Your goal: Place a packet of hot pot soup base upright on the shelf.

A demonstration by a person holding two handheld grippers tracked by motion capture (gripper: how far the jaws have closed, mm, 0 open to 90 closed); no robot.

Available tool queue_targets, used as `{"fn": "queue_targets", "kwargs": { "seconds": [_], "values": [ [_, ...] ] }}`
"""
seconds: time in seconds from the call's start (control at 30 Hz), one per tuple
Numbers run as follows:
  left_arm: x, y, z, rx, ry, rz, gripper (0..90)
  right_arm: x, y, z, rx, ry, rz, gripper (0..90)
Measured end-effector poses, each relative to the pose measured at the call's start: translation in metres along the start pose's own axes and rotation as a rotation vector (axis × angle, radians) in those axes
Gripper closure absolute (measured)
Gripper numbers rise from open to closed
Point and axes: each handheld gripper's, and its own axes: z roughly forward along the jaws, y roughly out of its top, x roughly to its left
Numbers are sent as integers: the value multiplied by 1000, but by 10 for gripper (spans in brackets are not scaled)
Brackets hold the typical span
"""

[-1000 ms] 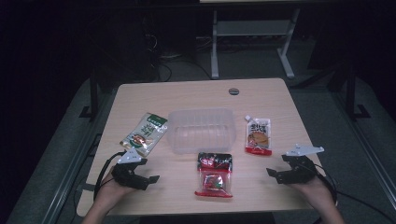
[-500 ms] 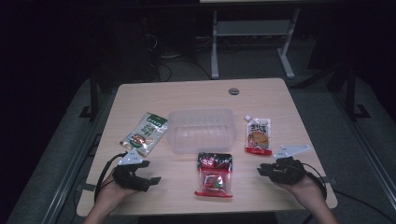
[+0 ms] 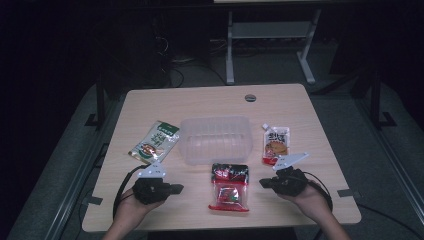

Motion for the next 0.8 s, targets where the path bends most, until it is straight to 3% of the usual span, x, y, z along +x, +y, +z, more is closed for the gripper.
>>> {"fn": "queue_targets", "kwargs": {
  "seconds": [0.1, 0.47, 0.67, 0.8],
  "values": [
    [-10, 6, 10, 17, -36, 25, 897, 3, 5, 5, 7, 11, -10, 894],
    [-31, 18, 41, 47, -121, 50, 897, 9, 22, 26, 29, 37, -51, 894],
    [-45, 27, 61, 66, -154, 88, 897, 13, 29, 35, 40, 46, -85, 894],
    [-52, 30, 75, 102, -153, 107, 897, 16, 28, 40, 58, 52, -94, 894]
  ]
}}
